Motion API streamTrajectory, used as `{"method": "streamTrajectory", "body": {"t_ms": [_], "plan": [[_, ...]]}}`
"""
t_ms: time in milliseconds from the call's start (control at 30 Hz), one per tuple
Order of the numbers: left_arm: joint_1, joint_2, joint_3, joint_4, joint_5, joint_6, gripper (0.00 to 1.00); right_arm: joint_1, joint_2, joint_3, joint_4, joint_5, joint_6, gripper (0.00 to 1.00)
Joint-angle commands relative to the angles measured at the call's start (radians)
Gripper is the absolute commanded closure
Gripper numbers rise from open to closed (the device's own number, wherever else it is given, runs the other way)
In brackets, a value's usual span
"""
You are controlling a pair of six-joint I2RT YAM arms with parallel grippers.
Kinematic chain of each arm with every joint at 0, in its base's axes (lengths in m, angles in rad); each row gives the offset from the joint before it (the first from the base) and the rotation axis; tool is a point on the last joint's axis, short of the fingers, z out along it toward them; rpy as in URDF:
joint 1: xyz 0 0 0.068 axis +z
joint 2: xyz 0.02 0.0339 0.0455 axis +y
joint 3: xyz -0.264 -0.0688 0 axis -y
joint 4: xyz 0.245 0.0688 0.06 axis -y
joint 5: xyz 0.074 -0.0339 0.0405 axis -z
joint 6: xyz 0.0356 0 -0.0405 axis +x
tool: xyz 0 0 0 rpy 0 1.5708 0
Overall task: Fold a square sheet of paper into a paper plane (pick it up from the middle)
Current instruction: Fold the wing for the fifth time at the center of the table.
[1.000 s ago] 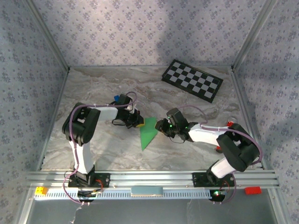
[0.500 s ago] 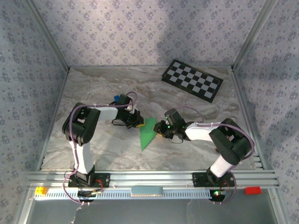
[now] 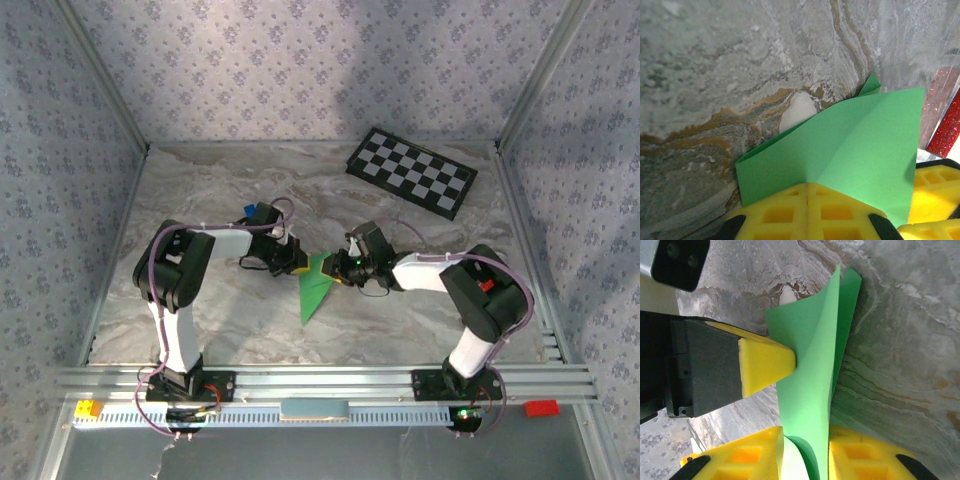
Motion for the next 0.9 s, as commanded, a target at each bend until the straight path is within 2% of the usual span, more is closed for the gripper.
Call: {"method": "streamTrajectory", "body": {"t_ms": [0, 133, 433, 633, 767, 867], "plan": [[-0.002, -0.008, -0.008, -0.053, 0.000, 0.021, 0.99, -0.018, 0.025, 0.029, -0.017, -0.054, -0.053, 0.73], [-0.003, -0.012, -0.007, -0.056, -0.001, 0.022, 0.99, -0.031, 0.042, 0.027, -0.011, -0.066, -0.054, 0.74], [-0.002, -0.015, -0.002, -0.062, 0.000, 0.026, 0.99, -0.044, 0.082, 0.034, 0.009, -0.108, -0.065, 0.82], [-0.002, -0.028, -0.001, -0.061, -0.003, 0.026, 0.98, -0.053, 0.085, 0.032, 0.012, -0.118, -0.066, 0.91], [-0.002, -0.050, -0.003, -0.052, -0.002, 0.026, 0.91, -0.054, 0.077, 0.022, 0.019, -0.106, -0.056, 0.96], [-0.004, -0.094, -0.008, -0.038, -0.018, 0.023, 0.80, -0.054, 0.059, -0.005, 0.054, -0.078, -0.019, 0.98]]}}
